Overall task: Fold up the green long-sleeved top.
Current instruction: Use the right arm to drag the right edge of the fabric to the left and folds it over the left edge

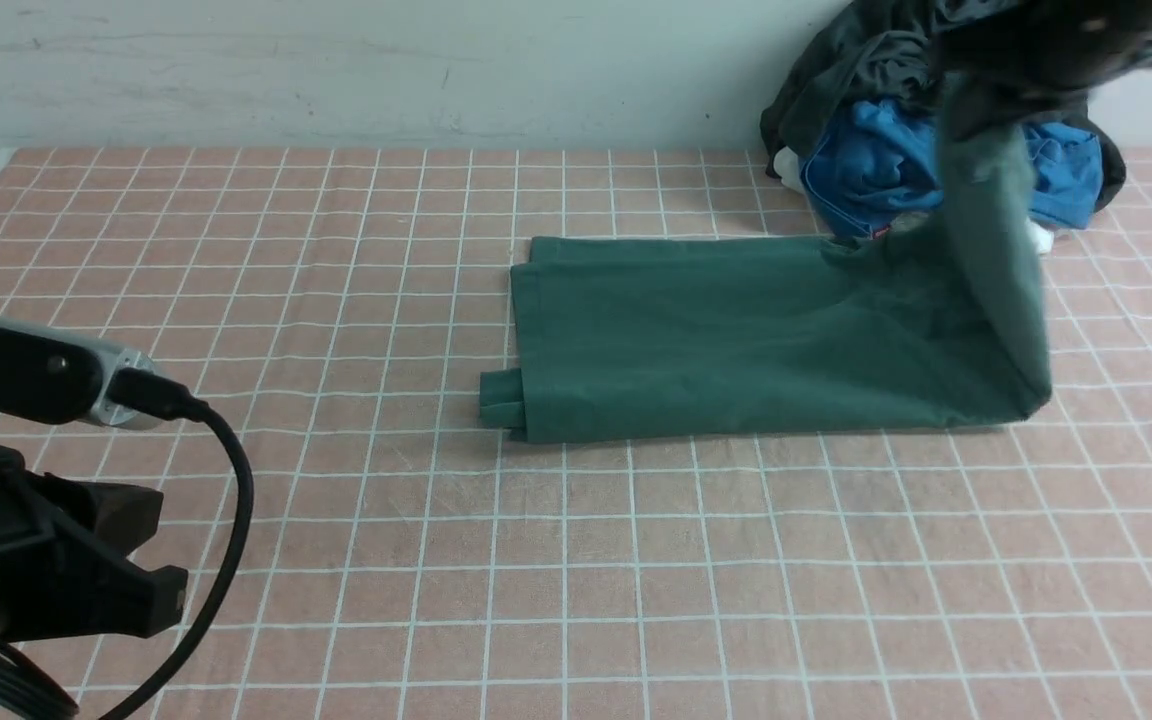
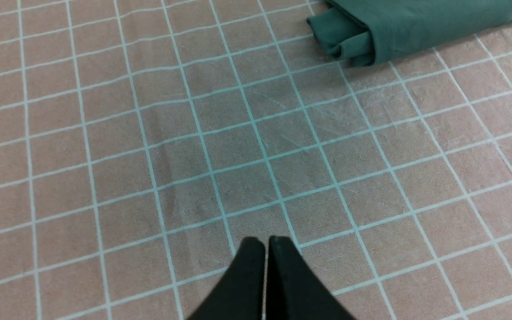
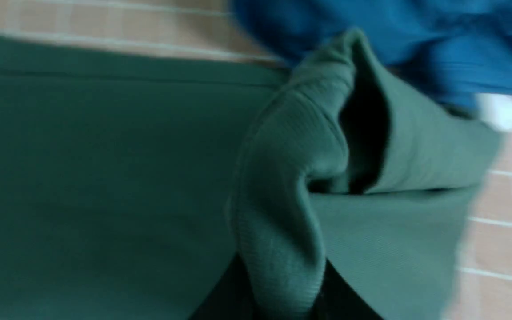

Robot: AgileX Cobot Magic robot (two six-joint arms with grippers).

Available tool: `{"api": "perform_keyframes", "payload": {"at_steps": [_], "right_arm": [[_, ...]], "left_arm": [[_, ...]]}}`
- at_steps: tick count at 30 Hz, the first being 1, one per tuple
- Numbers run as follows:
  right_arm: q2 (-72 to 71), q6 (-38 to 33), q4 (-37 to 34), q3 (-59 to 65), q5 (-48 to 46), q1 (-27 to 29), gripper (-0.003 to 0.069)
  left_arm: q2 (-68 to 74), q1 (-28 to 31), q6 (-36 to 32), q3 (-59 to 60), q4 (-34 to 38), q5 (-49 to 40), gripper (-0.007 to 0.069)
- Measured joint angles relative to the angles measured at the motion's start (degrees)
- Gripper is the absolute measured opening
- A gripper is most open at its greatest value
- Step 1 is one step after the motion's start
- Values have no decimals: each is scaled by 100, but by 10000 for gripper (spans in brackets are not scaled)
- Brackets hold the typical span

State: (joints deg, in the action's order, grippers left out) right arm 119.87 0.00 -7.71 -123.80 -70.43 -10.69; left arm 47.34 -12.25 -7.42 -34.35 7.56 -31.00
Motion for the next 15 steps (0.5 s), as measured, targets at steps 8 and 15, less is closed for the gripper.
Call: {"api": "perform_keyframes", "payload": {"at_steps": [8, 15], "right_arm": [[1203, -101, -616, 6, 1611, -1576, 89], [1351, -101, -612, 25, 2098, -1724, 337]], "left_arm": [[0, 0, 0, 0, -1, -17, -3], [-16, 0, 0, 0, -5, -56, -3]]}}
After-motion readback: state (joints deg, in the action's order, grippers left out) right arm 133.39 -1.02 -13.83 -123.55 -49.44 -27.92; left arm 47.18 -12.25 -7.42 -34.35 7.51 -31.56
